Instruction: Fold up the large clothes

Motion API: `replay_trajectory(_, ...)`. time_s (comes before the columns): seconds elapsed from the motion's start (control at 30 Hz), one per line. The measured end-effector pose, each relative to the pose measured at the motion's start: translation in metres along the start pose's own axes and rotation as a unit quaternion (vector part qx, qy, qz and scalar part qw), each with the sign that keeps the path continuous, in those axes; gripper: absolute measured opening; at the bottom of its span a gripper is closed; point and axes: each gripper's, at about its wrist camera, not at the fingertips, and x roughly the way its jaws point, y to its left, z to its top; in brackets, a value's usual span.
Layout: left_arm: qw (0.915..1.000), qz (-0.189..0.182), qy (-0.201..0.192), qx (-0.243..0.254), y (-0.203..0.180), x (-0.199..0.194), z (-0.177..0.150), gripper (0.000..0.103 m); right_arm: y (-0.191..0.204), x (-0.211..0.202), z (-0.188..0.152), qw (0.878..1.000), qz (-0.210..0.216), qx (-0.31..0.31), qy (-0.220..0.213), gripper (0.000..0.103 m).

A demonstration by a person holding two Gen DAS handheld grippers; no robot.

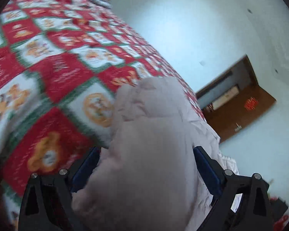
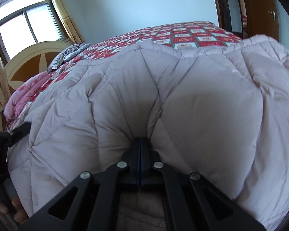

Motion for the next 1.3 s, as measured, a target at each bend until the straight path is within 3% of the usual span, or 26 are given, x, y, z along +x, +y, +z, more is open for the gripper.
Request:
replay_trajectory(0.07,0.9995,-0.03,0.007,-0.005,-0.001,0.004,0.002,0.064,0.001,0.001,0.0,1.0,-0.001,0.001,0.001,0.0)
replay_trajectory(0.13,0.998,-0.06,0.008,-0.017,0.0,0.001,0.009,0.047,0.002,0.0,-0.001,1.0,-0.002,0.003,0.001,0.0)
replay_trajectory(0.23,0.996,-0.088,0.007,0.01,-0.015,-0.01,0.02,0.022,-0.001,0.0,0.001,0.999,0.009,0.038,0.012,0.0)
replay_trajectory(0.5,0.9859,-0.141,-0.005,0.089,-0.059,-0.059,0.044,0.013,0.016,0.006,-0.003,0.988,0.078,0.123,0.052,0.0)
replay_trajectory(0.6,0.9797,-0.146,-0.024,0.135,-0.072,-0.085,0.053,0.013,0.044,0.018,-0.011,0.975,0.146,0.146,0.077,0.0)
replay_trajectory(0.7,0.9715,-0.127,-0.032,0.198,-0.097,-0.1,0.054,0.013,0.083,0.036,-0.018,0.952,0.237,0.153,0.116,0.0)
replay_trajectory(0.77,0.9637,-0.106,-0.033,0.243,-0.113,-0.1,0.046,0.013,0.101,0.045,-0.021,0.927,0.304,0.167,0.143,0.0)
replay_trajectory(0.83,0.9519,-0.088,-0.035,0.291,-0.129,-0.099,0.038,0.013,0.105,0.039,-0.018,0.923,0.319,0.16,0.144,0.001)
replay_trajectory(0.9,0.9407,-0.098,-0.031,0.323,-0.148,-0.1,0.029,0.013,0.097,0.019,-0.009,0.929,0.32,0.137,0.121,0.01)
replay_trajectory(1.0,0.9246,-0.113,-0.023,0.363,-0.172,-0.092,0.01,0.013,0.05,-0.022,0.008,0.936,0.312,0.148,0.064,0.01)
replay_trajectory(1.2,0.8873,-0.137,0.04,0.439,-0.214,-0.043,-0.051,0.013,-0.058,-0.087,0.009,0.962,0.206,0.177,-0.02,0.01)
replay_trajectory(1.27,0.8691,-0.135,0.067,0.471,-0.224,-0.029,-0.082,0.013,-0.087,-0.1,0.002,0.963,0.182,0.196,-0.036,0.01)
replay_trajectory(1.3,0.8542,-0.128,0.083,0.497,-0.227,-0.016,-0.102,0.013,-0.096,-0.103,-0.001,0.963,0.174,0.202,-0.041,0.01)
